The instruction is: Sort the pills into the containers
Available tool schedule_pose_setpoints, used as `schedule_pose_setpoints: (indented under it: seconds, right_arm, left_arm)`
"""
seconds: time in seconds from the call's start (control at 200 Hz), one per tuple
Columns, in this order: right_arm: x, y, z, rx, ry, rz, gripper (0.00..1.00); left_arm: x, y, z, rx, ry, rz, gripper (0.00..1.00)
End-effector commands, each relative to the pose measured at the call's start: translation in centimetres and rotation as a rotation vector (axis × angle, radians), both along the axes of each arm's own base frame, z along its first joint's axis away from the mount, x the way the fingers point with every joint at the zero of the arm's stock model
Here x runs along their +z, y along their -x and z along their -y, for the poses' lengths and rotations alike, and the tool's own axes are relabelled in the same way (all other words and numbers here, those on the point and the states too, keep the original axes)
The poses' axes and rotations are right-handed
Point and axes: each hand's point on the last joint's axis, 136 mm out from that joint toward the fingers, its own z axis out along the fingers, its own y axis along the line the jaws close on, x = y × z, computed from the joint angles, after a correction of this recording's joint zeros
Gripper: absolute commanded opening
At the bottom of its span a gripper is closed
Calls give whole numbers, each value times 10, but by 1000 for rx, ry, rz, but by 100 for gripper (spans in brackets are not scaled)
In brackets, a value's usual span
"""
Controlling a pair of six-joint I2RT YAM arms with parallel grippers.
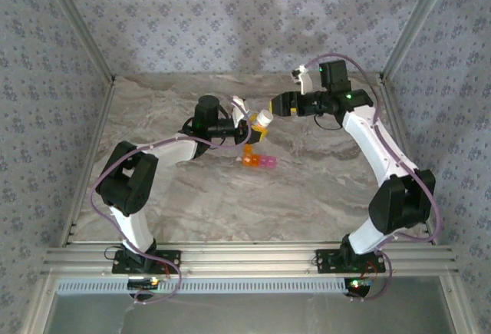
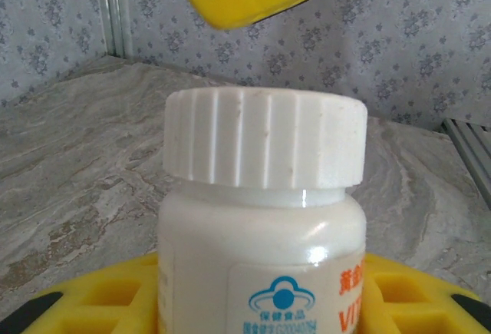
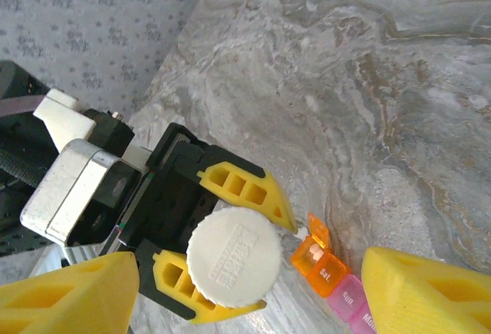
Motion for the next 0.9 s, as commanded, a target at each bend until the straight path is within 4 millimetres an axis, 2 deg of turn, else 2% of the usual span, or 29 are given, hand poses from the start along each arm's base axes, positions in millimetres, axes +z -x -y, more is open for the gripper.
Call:
schedule_pose_setpoints:
  seconds: [0.0,0.265,0.435,0.54,0.76,0.895]
  right_arm:
    - [-4,12,-13,99,33,0,78]
    - [-19,13,-23,125,60,-31,73]
    - [-21,14,-25,127,48,-48,64]
    - [-23,15,-27,131,44,-58,54]
    - [-29,18,-32,130,60,-71,48]
    - [-37,16,-32,89,72,-103,40]
  left_arm:
    - [14,5,2,-48,28,8,0]
    - [19,7,2,-56,34,8,0]
    - [20,8,1,-57,35,9,0]
    - [21,9,1,-57,37,7,0]
    - [24,9,2,-59,39,11,0]
    - [28,9,3,-57,39,17,0]
